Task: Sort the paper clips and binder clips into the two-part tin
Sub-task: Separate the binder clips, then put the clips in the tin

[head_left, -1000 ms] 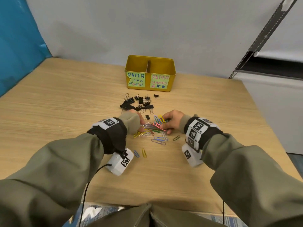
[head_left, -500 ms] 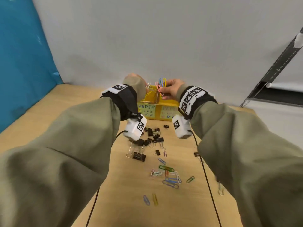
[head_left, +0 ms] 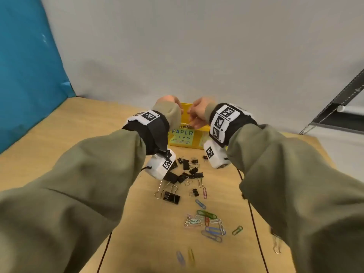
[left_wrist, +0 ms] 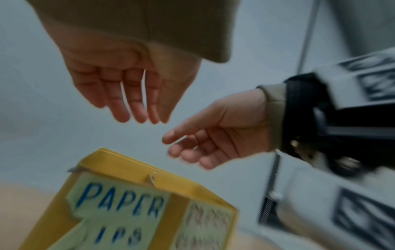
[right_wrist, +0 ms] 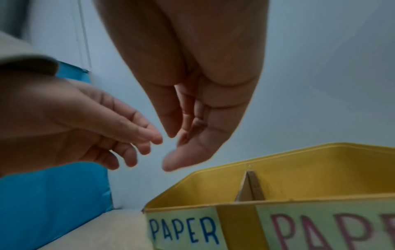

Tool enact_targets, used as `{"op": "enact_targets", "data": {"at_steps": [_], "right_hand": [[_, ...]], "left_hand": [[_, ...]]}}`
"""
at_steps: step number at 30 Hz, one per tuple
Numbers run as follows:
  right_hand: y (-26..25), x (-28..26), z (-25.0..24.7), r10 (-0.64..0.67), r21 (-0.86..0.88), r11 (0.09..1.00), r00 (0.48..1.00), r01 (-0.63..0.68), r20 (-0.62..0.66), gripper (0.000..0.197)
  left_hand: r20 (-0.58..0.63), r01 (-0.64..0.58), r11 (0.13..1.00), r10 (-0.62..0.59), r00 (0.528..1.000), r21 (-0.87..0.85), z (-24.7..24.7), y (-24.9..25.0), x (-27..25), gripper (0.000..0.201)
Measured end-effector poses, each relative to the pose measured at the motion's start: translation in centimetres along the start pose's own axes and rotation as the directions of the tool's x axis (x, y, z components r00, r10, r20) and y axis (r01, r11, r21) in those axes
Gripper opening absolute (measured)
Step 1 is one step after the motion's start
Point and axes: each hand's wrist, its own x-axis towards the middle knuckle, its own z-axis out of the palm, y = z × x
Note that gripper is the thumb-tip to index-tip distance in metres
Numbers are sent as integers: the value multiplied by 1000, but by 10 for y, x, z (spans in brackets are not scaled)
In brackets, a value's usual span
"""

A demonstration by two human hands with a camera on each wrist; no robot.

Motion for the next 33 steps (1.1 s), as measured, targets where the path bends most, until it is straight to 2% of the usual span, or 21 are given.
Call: {"op": "enact_targets", "data": {"at_steps": [2,3,5,7,9,11,12,14,16,18,20,24,27,28,30,31,33], "right_hand": [[12,-18,-6,-22,-102,994,994,32,103,19],[21,-33,-7,3,-165,986,985,25,172,16],[43,-55,-5,91,-306,952,960,-6,263,14],[68,-66,6,170,-450,893,949,-33,266,17],[98,-74,19,201,-538,842,948,-40,245,24],[121,-79,32,189,-580,814,957,-28,219,29],[130,-82,37,176,-611,791,963,-14,206,30],[145,-89,46,152,-691,723,969,24,193,37],[153,-95,49,145,-735,676,970,48,197,47],[161,-100,49,126,-730,679,968,75,217,44],[169,-110,46,120,-712,696,962,94,244,37],[180,-143,34,129,-695,711,951,109,281,37],[185,-160,23,101,-735,674,977,72,188,29],[190,-164,22,130,-774,631,977,50,169,29],[199,-172,23,177,-839,543,974,22,140,45],[202,-177,26,173,-849,528,976,21,132,53],[206,-180,38,123,-822,569,983,43,137,57]], "left_hand": [[108,-44,999,42,993,16,4,-8,-31,8],[223,-74,996,61,973,50,7,-13,-52,10],[418,-183,971,104,902,154,18,-23,-88,20],[518,-285,921,113,848,266,32,-30,-116,24],[584,-324,866,47,811,380,58,-38,-135,28],[583,-331,832,11,812,445,82,-40,-148,33],[582,-297,840,-27,813,454,89,-41,-154,35],[605,-285,833,-73,793,474,104,-42,-165,36],[600,-285,827,-76,797,484,115,-44,-171,38],[575,-239,813,-139,806,531,120,-48,-172,43],[568,-242,792,-156,808,561,122,-50,-173,47],[563,-272,787,-114,818,554,111,-58,-180,47],[624,-330,814,-51,779,478,97,-68,-200,59],[629,-382,777,-24,777,500,92,-72,-210,67],[627,-469,675,13,779,570,82,-80,-223,85],[622,-471,649,-3,783,597,81,-82,-224,90],[608,-444,656,-27,794,610,83,-81,-226,87]]}}
